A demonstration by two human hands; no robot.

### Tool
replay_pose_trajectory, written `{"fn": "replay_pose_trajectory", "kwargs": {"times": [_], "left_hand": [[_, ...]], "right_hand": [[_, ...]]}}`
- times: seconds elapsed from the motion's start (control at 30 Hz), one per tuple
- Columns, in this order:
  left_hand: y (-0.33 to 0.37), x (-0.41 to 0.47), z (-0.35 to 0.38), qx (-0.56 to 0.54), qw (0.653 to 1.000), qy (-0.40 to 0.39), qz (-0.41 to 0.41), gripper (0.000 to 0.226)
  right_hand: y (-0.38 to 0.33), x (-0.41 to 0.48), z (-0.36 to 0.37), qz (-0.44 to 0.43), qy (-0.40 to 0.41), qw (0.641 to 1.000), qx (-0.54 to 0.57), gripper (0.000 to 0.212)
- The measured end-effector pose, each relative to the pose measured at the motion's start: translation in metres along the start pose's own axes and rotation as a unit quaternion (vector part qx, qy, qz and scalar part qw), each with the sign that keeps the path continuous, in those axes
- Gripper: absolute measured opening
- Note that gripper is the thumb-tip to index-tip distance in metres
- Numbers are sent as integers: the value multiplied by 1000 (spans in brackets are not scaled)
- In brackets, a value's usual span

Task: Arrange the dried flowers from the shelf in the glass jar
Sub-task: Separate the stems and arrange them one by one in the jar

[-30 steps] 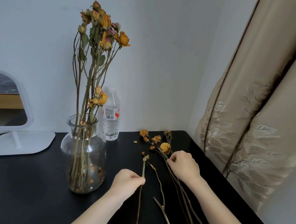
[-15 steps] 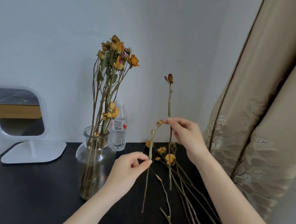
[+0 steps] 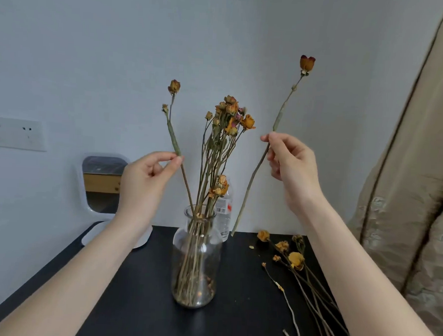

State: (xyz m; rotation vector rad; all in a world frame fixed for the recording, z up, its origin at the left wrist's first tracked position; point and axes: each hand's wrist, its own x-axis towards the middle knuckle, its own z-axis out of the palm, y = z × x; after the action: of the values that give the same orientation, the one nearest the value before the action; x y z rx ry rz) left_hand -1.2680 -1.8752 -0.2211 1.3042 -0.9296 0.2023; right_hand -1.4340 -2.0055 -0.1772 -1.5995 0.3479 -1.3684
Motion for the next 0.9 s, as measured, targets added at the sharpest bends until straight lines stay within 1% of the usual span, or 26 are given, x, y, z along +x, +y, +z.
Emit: {"fn": "replay_pose_trajectory", "kwargs": {"times": [0.13,0.33,0.57,0.73,0.8,0.9], "left_hand": [[-11,16,16,2,1000,13,-25,15],[-33,12,29,6,998,9,-61,13],[-56,-2,31,78,989,-67,-103,6],[-62,-7,29,141,970,-153,-129,5],[-64,-9,29,149,966,-159,-140,5],[-62,-9,29,121,964,-161,-173,6]], "right_hand": [[1,0,11,1,-12,1000,-6,22],[7,-2,16,-1,-27,1000,-12,21],[10,1,18,-5,-31,999,-6,22],[11,4,21,-13,-33,999,-4,22],[13,4,23,-15,-31,999,-8,22],[18,2,26,-12,-33,999,-13,22]]}}
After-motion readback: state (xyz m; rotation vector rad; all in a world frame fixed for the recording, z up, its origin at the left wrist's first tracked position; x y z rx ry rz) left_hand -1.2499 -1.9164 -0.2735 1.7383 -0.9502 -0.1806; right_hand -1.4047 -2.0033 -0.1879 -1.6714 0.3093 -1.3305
